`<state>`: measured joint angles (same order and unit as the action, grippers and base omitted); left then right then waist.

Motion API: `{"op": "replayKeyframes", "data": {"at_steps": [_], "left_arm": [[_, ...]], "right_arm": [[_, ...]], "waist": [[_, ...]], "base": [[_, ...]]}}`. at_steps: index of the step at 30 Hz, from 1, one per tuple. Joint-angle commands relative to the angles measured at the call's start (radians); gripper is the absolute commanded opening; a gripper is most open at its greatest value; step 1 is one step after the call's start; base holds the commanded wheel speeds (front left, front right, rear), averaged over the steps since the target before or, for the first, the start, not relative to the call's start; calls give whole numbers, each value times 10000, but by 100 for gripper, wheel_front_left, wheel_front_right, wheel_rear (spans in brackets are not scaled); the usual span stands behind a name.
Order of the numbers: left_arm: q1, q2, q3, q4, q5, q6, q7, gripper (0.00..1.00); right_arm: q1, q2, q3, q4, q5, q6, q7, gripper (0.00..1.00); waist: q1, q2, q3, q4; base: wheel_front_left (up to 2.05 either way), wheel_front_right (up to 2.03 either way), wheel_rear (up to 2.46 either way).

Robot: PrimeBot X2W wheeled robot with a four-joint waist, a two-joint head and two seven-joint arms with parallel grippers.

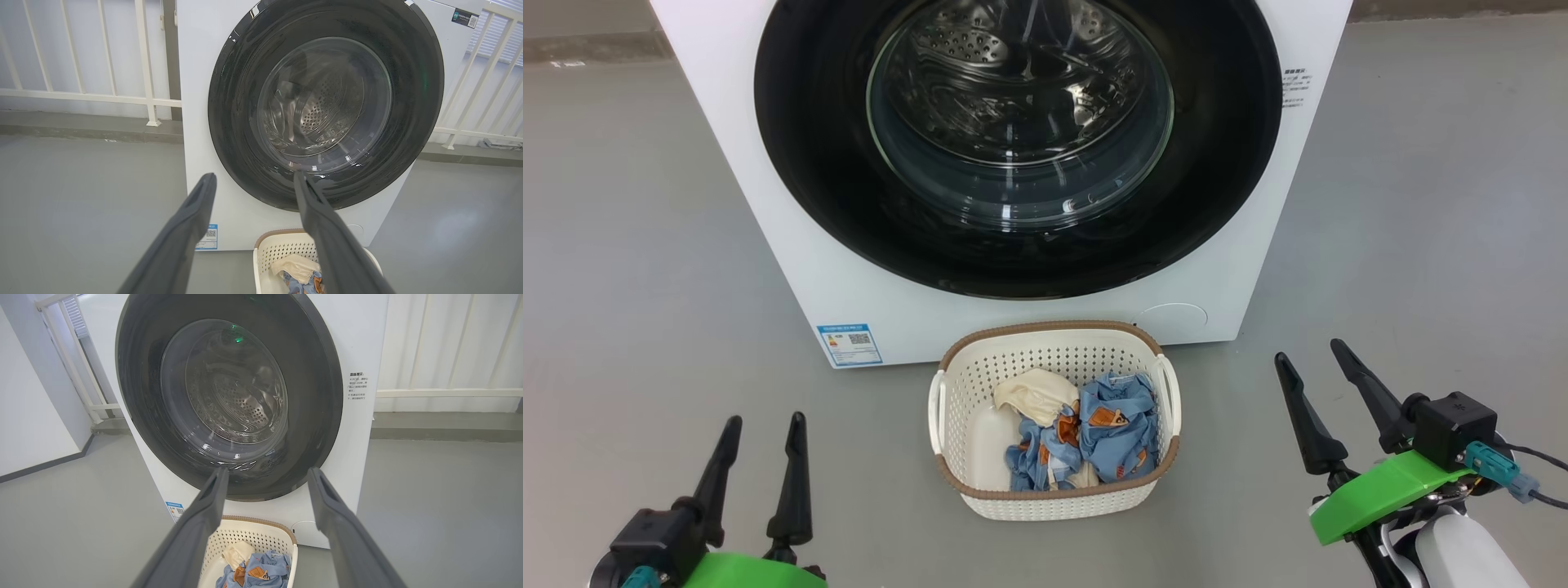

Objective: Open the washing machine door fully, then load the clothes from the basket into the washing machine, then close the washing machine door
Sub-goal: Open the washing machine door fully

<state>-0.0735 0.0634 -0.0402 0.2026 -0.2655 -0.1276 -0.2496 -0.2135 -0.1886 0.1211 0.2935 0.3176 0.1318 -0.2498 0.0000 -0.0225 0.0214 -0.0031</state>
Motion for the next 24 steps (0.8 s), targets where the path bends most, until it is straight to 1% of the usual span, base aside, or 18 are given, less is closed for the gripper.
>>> {"op": "replayKeyframes", "data": {"at_steps": [1, 15, 19, 24], "left_arm": [[-489, 197, 320, -196, 81, -29, -122, 100], [-508, 232, 376, -127, 193, -30, -122, 100], [-509, 254, 348, -134, 233, -30, -122, 100], [-510, 259, 348, -110, 235, -30, -122, 100]], "right_arm": [[-272, -8, 204, -203, 40, -11, -120, 100], [-244, 7, 218, -246, 102, -11, -120, 100], [-243, 16, 219, -241, 116, -11, -120, 100], [-251, 22, 216, -243, 121, -11, -120, 100]], "waist": [[0, 0, 2, 0], [0, 0, -1, 10], [0, 0, 9, 9], [0, 0, 14, -2]], "base": [[0, 0, 0], [4, 4, -7], [44, 44, -88], [79, 79, -158]]}}
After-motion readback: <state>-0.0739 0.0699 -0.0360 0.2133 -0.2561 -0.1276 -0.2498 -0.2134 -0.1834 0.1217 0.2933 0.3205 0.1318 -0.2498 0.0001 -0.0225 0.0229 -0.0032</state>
